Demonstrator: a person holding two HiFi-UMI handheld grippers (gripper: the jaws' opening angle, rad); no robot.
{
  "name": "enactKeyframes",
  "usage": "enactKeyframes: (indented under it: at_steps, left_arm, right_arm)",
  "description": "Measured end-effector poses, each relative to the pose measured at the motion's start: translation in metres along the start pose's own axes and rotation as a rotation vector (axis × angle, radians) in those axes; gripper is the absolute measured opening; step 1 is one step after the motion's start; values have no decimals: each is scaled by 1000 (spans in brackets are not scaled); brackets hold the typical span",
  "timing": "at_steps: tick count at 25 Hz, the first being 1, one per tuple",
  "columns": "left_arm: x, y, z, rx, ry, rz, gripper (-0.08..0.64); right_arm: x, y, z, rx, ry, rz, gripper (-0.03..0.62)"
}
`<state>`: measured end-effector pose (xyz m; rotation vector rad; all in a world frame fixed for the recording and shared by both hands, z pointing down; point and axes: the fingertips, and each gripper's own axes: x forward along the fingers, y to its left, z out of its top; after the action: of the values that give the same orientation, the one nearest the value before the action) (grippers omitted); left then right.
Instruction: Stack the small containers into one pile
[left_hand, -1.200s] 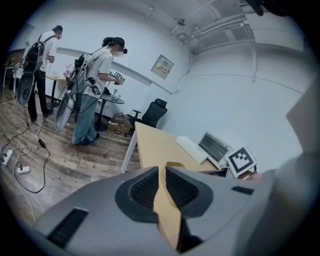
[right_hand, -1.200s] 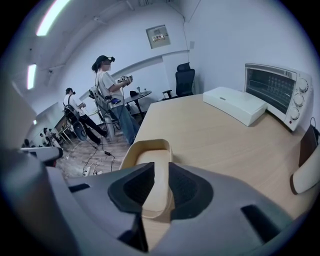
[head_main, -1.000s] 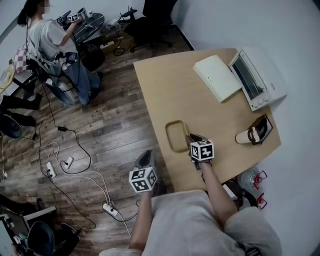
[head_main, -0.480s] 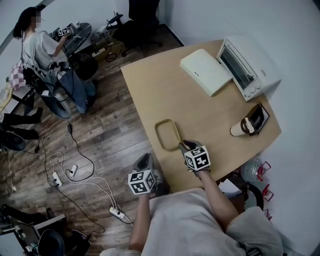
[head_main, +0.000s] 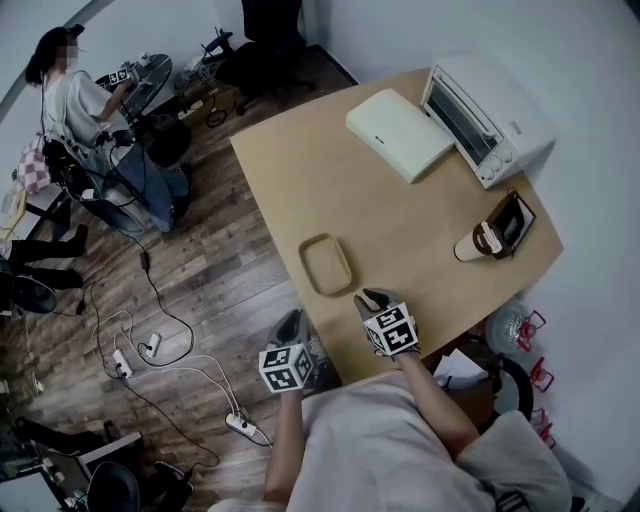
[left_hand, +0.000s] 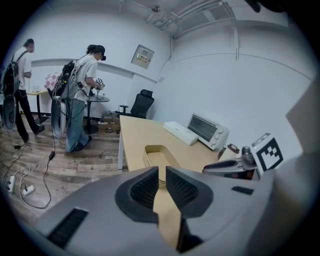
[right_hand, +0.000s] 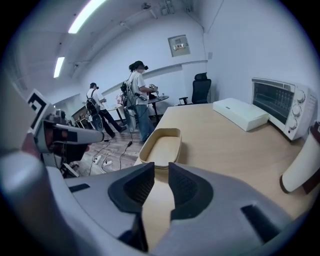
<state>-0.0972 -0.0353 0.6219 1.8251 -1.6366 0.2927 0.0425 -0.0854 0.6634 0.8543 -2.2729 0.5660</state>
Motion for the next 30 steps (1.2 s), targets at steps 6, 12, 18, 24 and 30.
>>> enactKeyframes:
  at_steps: [6,12,18,24,30]
  left_arm:
    - [-2,-7,-9,-4,-6,8,43]
    - [-3,-16,-14,-5,-8,2,43]
    - [-6,-24,-15,0,-7,-4,26]
    - [-13,-26,-17,21,-2,-29,5]
    - [-14,-30,-22,43,3,-58,5]
  right_arm:
    - [-5,20,4,-46,-43,42,91]
    - [-13,21,-2,-56,-50,34,58]
    - [-21,17,-5,-30,-66,16,31]
    - [-25,17,-5,-2,-90,-12,5]
    - [-27,24,-8,37,-119,-11,3]
